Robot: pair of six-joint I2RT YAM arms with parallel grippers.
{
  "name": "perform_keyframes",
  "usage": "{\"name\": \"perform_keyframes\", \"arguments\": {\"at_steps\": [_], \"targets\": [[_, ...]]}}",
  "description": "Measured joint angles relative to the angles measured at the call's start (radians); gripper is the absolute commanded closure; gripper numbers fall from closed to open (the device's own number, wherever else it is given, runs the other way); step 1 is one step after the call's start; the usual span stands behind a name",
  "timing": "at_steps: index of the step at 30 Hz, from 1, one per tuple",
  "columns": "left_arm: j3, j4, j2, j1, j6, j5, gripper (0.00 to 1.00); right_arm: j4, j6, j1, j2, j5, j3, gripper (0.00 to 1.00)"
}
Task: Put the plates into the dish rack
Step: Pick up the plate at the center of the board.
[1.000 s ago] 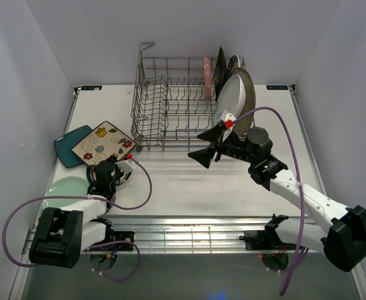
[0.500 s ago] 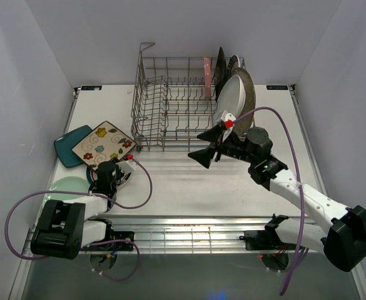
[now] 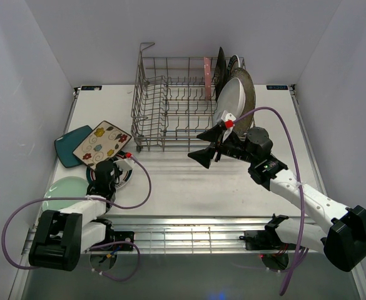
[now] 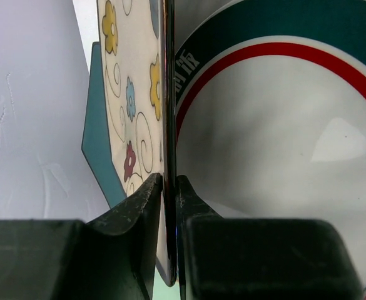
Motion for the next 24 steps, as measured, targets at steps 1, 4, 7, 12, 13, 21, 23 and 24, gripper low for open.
{"name": "perform_keyframes", "arguments": {"at_steps": [1,4,7,12,13,21,23,24], "targets": [[0.003,-0.017,-0.011,0.000,-0.003,0.001,1.00,0.001,0.000,0.000,0.000,-0.001,0.000,0.10],[0.023,-0.081,-0.046,0.000,-0.019,0.006,1.00,0.002,0.003,0.000,0.000,-0.004,0.000,0.10],[0.055,-0.150,-0.076,0.001,-0.045,0.011,1.00,0.002,0.003,0.000,0.000,-0.005,0.000,0.10],[0.115,-0.267,-0.117,0.001,-0.091,0.017,1.00,0.002,0.003,0.000,0.000,-0.005,0.000,0.10],[0.127,-0.290,-0.127,0.001,-0.103,0.019,1.00,0.002,0.003,0.000,0.000,-0.005,0.000,0.10],[0.254,-0.476,-0.165,0.001,-0.197,0.055,1.00,0.002,0.003,0.000,-0.001,-0.005,0.000,0.10],[0.279,-0.505,-0.166,0.001,-0.213,0.061,1.00,0.002,0.003,0.000,-0.001,-0.005,0.000,0.10],[0.291,-0.516,-0.166,0.001,-0.219,0.063,1.00,0.002,0.003,0.000,-0.002,-0.005,0.000,0.10]]}}
